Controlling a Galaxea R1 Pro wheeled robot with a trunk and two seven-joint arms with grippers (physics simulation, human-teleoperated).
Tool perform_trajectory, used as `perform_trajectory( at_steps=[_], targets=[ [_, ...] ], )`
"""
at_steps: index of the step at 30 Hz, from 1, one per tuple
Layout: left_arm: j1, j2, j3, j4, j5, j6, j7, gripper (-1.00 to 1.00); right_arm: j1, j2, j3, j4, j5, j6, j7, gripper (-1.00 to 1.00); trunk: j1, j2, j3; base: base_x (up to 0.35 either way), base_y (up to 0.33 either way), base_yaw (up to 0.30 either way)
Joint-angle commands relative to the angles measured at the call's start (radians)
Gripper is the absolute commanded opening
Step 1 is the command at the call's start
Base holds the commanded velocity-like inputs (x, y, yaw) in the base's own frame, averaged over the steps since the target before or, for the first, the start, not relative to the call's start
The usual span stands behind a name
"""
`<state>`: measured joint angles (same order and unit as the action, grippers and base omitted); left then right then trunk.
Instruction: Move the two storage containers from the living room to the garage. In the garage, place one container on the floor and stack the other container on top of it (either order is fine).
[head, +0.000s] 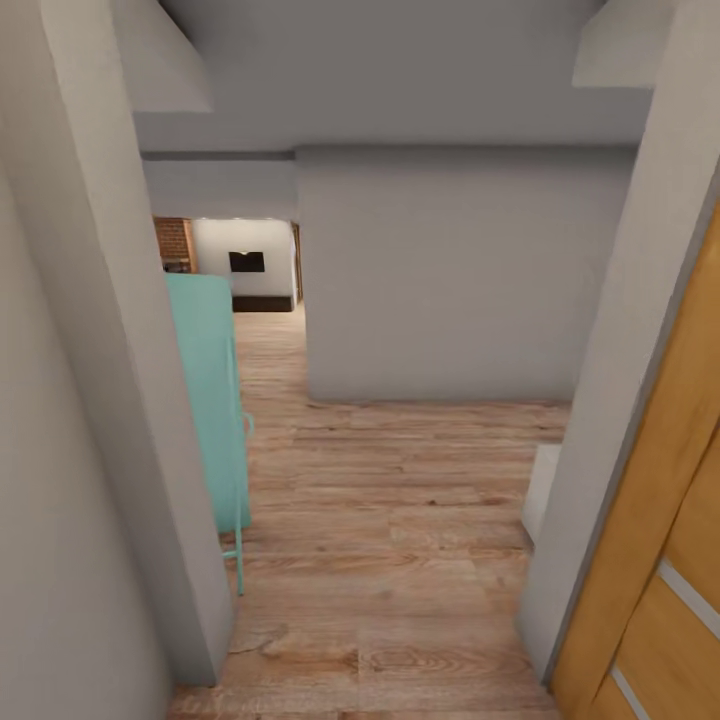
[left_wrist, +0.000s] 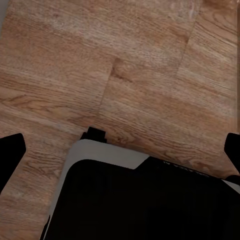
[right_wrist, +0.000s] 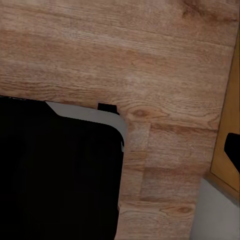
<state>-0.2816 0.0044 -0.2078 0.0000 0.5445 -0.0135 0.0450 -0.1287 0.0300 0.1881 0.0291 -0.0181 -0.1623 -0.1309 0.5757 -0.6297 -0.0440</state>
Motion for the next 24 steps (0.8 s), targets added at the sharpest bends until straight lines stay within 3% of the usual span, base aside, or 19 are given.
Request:
perform_trajectory(
  at_steps=[1, 24],
  targets=[
    [-0.001, 0.000, -0.008, 0.000, 0.008, -0.002, 0.002, 1.00, -0.002, 0.001, 0.007, 0.003, -0.002, -0.005, -0.004, 1.00, 0.001, -0.001, -0.002, 0.324, 0.000, 0.000],
    [-0.001, -0.004, -0.009, 0.000, 0.008, -0.002, 0.003, 1.00, -0.002, 0.001, 0.004, 0.003, -0.005, -0.005, -0.006, 1.00, 0.001, -0.001, -0.002, 0.324, 0.000, 0.000]
  ],
)
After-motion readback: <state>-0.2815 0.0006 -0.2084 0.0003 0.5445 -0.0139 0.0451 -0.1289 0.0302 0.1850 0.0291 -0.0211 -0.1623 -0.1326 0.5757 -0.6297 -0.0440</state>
